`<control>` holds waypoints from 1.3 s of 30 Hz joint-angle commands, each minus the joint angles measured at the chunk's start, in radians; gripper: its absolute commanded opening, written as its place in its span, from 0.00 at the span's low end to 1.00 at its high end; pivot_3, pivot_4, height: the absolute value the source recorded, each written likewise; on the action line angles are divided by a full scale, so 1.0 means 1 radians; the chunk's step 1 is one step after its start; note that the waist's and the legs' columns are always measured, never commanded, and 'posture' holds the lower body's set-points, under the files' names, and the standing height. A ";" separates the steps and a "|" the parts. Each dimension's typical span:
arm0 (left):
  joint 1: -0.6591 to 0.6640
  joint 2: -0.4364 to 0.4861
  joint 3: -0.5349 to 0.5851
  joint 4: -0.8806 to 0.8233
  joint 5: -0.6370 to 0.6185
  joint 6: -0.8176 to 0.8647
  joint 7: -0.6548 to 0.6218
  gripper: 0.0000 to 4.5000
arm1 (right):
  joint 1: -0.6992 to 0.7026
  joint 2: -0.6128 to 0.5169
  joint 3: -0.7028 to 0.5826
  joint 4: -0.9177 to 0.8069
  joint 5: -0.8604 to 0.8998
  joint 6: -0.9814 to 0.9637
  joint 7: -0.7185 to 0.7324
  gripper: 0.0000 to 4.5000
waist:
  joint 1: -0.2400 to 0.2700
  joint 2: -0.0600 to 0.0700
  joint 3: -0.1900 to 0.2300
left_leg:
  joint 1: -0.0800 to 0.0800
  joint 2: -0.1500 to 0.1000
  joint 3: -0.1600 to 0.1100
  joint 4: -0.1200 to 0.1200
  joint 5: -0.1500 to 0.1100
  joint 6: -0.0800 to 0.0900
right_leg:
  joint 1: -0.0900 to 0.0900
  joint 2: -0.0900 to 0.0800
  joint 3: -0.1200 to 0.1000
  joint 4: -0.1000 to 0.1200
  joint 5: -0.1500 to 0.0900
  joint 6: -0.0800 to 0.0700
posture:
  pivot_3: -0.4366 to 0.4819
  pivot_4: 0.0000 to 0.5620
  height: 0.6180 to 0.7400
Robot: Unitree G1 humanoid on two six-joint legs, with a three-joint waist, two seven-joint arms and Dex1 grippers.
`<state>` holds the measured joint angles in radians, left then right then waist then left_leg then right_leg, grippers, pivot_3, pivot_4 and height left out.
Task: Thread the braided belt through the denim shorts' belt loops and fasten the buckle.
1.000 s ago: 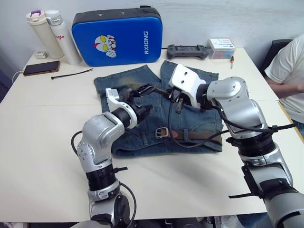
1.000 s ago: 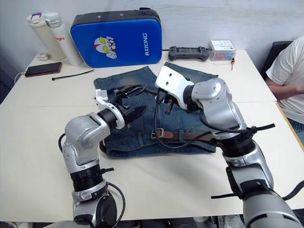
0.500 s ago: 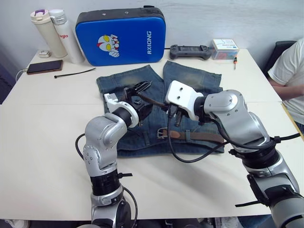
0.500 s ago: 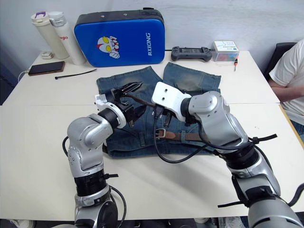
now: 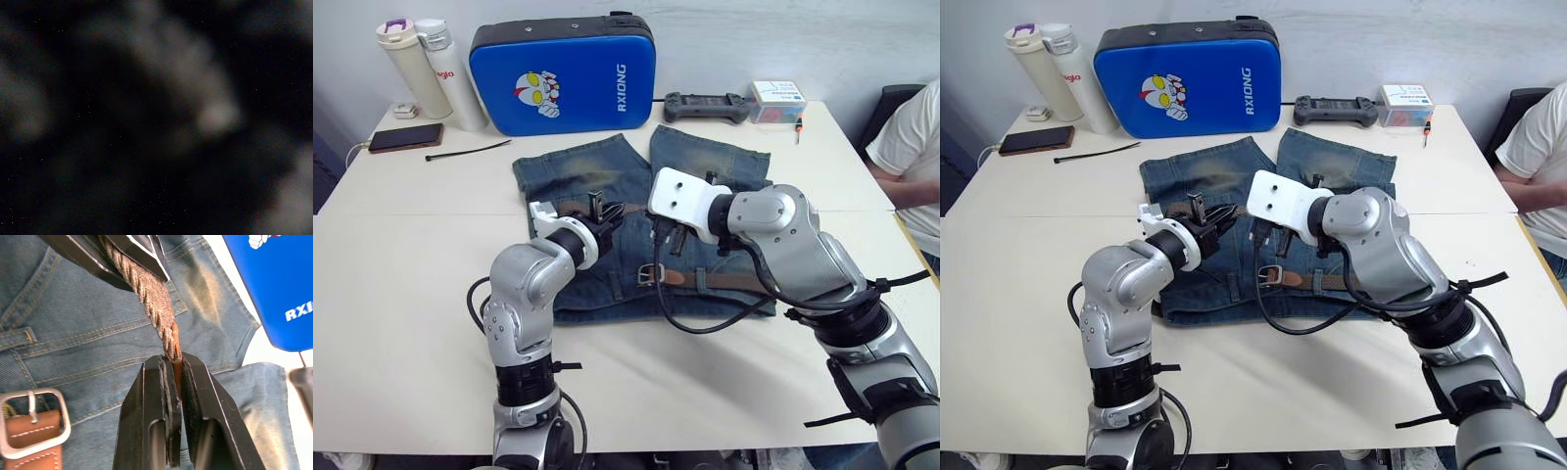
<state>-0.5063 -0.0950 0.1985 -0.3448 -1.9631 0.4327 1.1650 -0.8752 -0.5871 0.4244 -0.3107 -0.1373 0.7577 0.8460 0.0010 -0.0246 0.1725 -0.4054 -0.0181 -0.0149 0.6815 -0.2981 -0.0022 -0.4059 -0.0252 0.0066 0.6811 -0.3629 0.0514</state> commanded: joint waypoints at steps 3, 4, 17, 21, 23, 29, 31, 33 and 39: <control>-0.029 0.053 0.040 -0.015 -0.009 0.048 -0.025 0.00 | 0.030 0.003 -0.116 -0.076 0.138 0.049 0.073 0.15 | 0.001 0.000 0.000 | 0.000 0.000 0.000 0.000 0.000 0.000 | 0.000 0.000 0.000 -0.001 0.000 0.000 | 0.48 0.27 1.00; -0.026 0.064 0.055 -0.015 -0.009 0.076 -0.034 0.00 | 0.037 -0.012 -0.142 -0.084 0.169 0.069 0.096 0.23 | 0.001 0.000 0.000 | 0.000 0.000 0.000 -0.001 0.000 0.000 | 0.000 0.000 0.000 -0.001 0.000 0.000 | 0.48 0.27 1.00; 0.066 0.369 0.278 0.088 -0.009 0.584 -0.395 0.00 | 0.104 -0.200 -0.273 -0.138 0.476 0.081 0.335 0.99 | -0.002 0.000 0.000 | 0.000 0.000 -0.001 -0.003 0.000 0.000 | 0.001 0.000 -0.001 -0.003 0.000 0.000 | 0.48 0.27 1.00; 0.131 0.608 0.291 0.166 -0.009 0.750 -0.665 0.00 | 0.133 -0.210 -0.259 -0.161 0.508 0.054 0.345 0.99 | -0.005 0.001 0.001 | 0.002 0.000 -0.001 -0.006 0.001 -0.001 | 0.000 0.000 -0.001 -0.002 0.000 0.000 | 0.48 0.27 1.00; 0.153 0.708 0.288 0.211 -0.009 0.802 -0.770 0.00 | 0.138 -0.213 -0.253 -0.168 0.516 0.052 0.342 0.99 | -0.003 0.002 0.002 | 0.002 0.000 -0.002 -0.006 0.001 -0.001 | 0.000 0.000 -0.001 -0.003 0.000 -0.001 | 0.48 0.27 1.00; 0.247 0.943 0.271 0.289 -0.009 0.889 -1.020 0.00 | 0.163 -0.212 -0.236 -0.184 0.535 0.031 0.336 0.99 | -0.004 0.003 0.003 | 0.002 -0.001 -0.003 -0.015 0.002 0.000 | 0.000 -0.003 -0.001 -0.010 0.000 -0.001 | 0.48 0.27 1.00; 0.272 0.956 0.267 0.299 -0.009 0.871 -1.025 0.00 | 0.170 -0.213 -0.232 -0.189 0.539 0.023 0.339 0.99 | -0.003 0.004 0.003 | 0.002 -0.001 -0.003 -0.017 0.002 0.000 | 0.000 -0.003 -0.001 -0.012 0.000 -0.001 | 0.48 0.27 1.00; 0.301 0.953 0.262 0.292 -0.009 0.852 -1.018 0.00 | 0.175 -0.215 -0.227 -0.193 0.538 0.013 0.340 0.99 | -0.004 0.005 0.004 | 0.002 -0.001 -0.003 -0.019 0.002 0.000 | 0.000 -0.003 -0.001 -0.013 0.000 -0.001 | 0.48 0.27 1.00; 0.296 0.837 0.249 0.253 -0.009 0.749 -0.879 0.00 | 0.187 -0.221 -0.212 -0.203 0.546 0.017 0.337 0.99 | -0.004 0.006 0.004 | 0.002 -0.001 -0.002 -0.019 0.001 0.001 | 0.000 -0.004 -0.001 -0.014 0.000 -0.001 | 0.48 0.27 1.00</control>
<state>-0.1944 0.7637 0.4437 -0.0564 -1.9603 1.2178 0.2473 -0.6882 -0.7969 0.2279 -0.4721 0.3889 0.7841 1.1854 -0.0034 -0.0190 0.1768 -0.4035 -0.0190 -0.0174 0.6627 -0.2967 -0.0009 -0.4060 -0.0288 0.0055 0.6674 -0.3632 0.0507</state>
